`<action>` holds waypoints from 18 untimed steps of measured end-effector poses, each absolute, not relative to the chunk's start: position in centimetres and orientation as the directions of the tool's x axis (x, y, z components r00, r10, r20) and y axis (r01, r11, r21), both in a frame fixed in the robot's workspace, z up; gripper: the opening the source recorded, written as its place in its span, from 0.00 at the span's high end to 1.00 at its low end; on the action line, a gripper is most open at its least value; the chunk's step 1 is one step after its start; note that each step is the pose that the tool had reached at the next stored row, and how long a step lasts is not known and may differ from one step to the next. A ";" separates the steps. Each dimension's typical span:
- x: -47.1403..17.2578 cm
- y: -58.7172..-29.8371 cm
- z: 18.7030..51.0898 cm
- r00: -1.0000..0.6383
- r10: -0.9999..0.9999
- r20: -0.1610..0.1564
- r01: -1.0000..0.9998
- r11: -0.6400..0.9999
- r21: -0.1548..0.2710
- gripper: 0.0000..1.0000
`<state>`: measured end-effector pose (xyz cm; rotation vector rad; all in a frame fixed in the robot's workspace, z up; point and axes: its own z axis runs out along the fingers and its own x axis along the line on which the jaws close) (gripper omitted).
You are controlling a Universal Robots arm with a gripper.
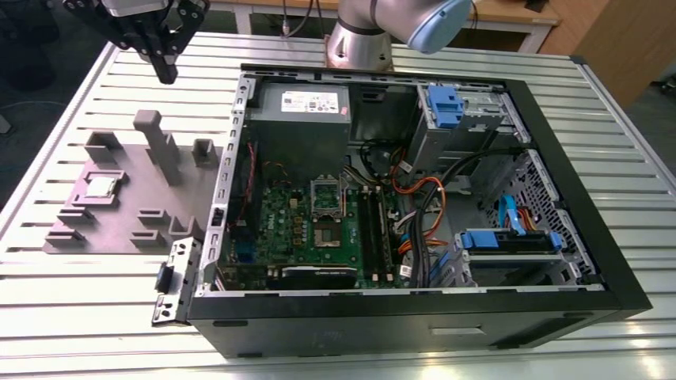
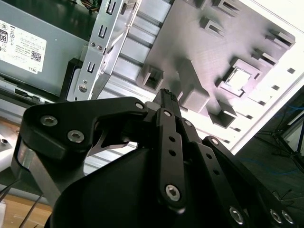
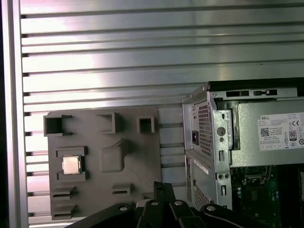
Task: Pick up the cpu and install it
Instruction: 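Reach for the cpu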
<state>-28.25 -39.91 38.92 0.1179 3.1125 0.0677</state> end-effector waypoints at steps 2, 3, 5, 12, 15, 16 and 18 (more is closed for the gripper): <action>-28.3 -39.9 38.9 -0.997 0.076 -0.024 0.075 0.996 0.044 0.89; -28.4 -39.9 38.9 -0.997 0.076 -0.024 0.075 0.996 0.044 0.89; -28.5 -39.9 38.9 -0.997 0.076 -0.024 0.075 0.996 0.044 0.89; -28.7 -39.9 38.9 -0.997 0.076 -0.024 0.075 0.996 0.044 0.89; -28.8 -39.9 38.9 -0.997 0.076 -0.024 0.075 0.996 0.044 0.89; -28.9 -39.9 38.9 -0.997 0.076 -0.024 0.075 0.996 0.044 0.89; -29.0 -39.9 38.9 -0.997 0.076 -0.024 0.075 0.996 0.044 0.89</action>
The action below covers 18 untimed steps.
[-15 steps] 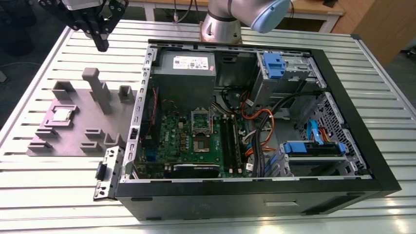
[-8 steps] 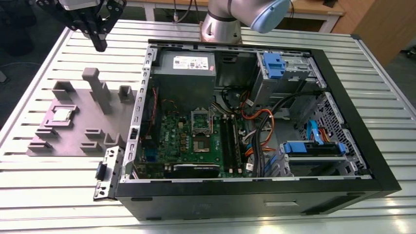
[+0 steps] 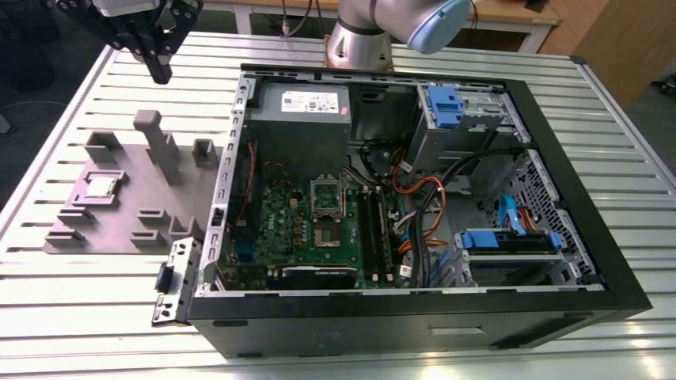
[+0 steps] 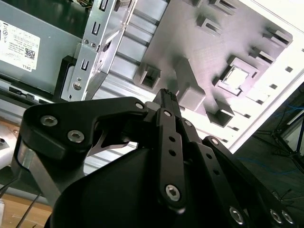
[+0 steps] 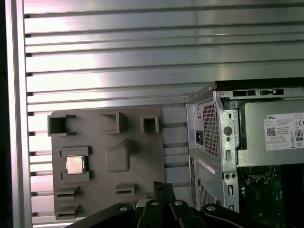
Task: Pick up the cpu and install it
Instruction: 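Reach for the cpu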
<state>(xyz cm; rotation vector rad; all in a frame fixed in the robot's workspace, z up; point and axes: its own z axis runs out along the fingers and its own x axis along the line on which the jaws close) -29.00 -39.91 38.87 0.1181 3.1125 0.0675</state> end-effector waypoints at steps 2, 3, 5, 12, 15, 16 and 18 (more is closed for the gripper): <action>-29.7 -39.9 38.9 -0.997 0.076 -0.024 0.075 0.996 0.044 0.89; -29.9 -39.9 38.9 -0.997 0.076 -0.024 0.075 0.996 0.044 0.89; -30.2 -39.9 38.8 -0.997 0.076 -0.024 0.075 0.996 0.044 0.89; -31.2 -39.9 38.8 -0.997 0.076 -0.024 0.075 0.996 0.044 0.89; -31.2 -39.9 38.8 -0.997 0.076 -0.024 0.075 0.996 0.044 0.89; -31.2 -39.9 38.8 -0.997 0.076 -0.024 0.075 0.996 0.044 0.89; -31.3 -39.9 38.8 -0.997 0.076 -0.024 0.075 0.996 0.044 0.89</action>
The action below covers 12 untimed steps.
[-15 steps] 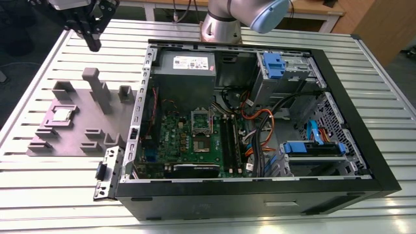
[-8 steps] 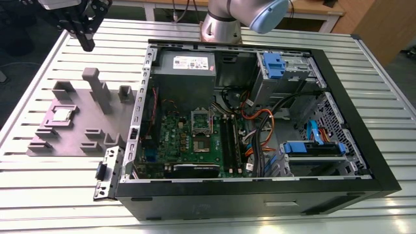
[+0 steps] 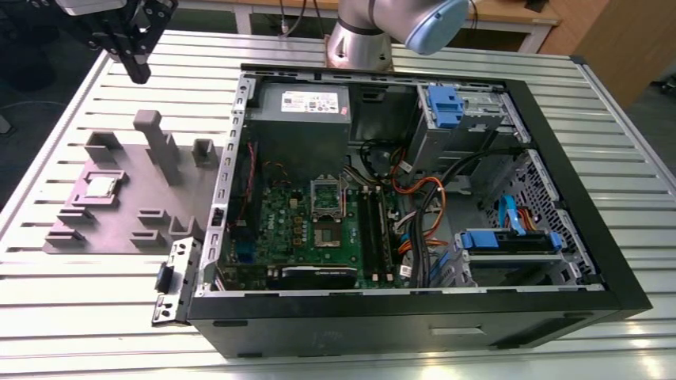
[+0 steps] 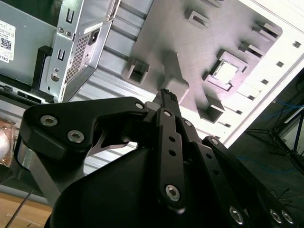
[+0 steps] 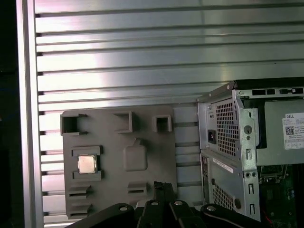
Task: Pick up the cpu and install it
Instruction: 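Reach for the cpu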
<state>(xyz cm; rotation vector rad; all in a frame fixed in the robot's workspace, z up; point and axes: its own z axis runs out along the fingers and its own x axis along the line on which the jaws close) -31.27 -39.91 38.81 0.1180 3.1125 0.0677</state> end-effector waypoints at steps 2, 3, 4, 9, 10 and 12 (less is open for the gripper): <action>-31.4 -39.9 38.8 -0.997 0.076 -0.024 0.075 0.996 0.044 0.89; -31.4 -39.9 38.8 -0.997 0.076 -0.024 0.075 0.996 0.044 0.89; -31.5 -39.9 38.8 -0.997 0.076 -0.024 0.075 0.996 0.044 0.89; -31.8 -39.9 38.8 -0.997 0.076 -0.024 0.075 0.996 0.044 0.89; -31.9 -39.9 38.8 -0.997 0.076 -0.024 0.075 0.996 0.044 0.89; -32.0 -39.9 38.8 -0.997 0.076 -0.024 0.075 0.996 0.044 0.89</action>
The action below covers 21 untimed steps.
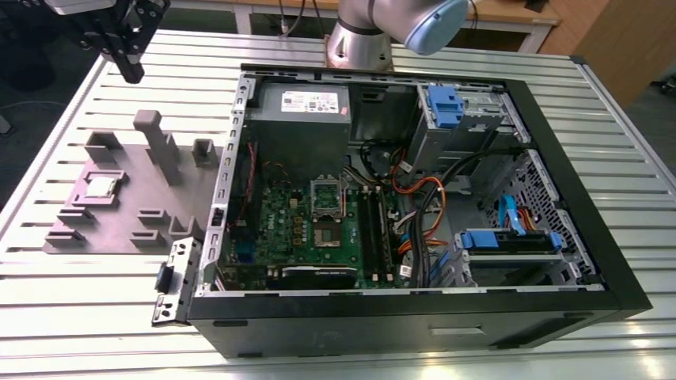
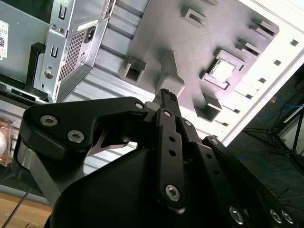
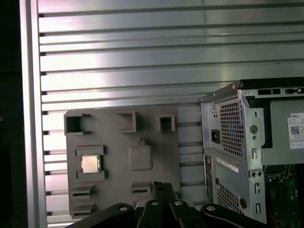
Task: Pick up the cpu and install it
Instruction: 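Reach for the cpu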
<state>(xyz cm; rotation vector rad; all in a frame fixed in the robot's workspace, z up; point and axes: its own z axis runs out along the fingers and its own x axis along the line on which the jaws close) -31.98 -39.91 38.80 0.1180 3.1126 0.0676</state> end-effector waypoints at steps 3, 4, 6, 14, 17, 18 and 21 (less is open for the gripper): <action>-32.1 -39.9 38.8 -0.997 0.076 -0.024 0.075 0.996 0.044 0.89; -32.2 -39.9 38.8 -0.997 0.076 -0.024 0.075 0.996 0.044 0.89; -32.3 -39.9 38.8 -0.997 0.076 -0.024 0.075 0.996 0.044 0.89; -32.6 -39.9 38.8 -0.997 0.076 -0.024 0.075 0.996 0.044 0.89; -32.7 -39.9 38.8 -0.997 0.076 -0.024 0.075 0.996 0.044 0.89; -32.7 -39.9 38.8 -0.997 0.076 -0.024 0.075 0.996 0.044 0.89; -32.8 -39.9 38.8 -0.997 0.076 -0.024 0.075 0.996 0.044 0.89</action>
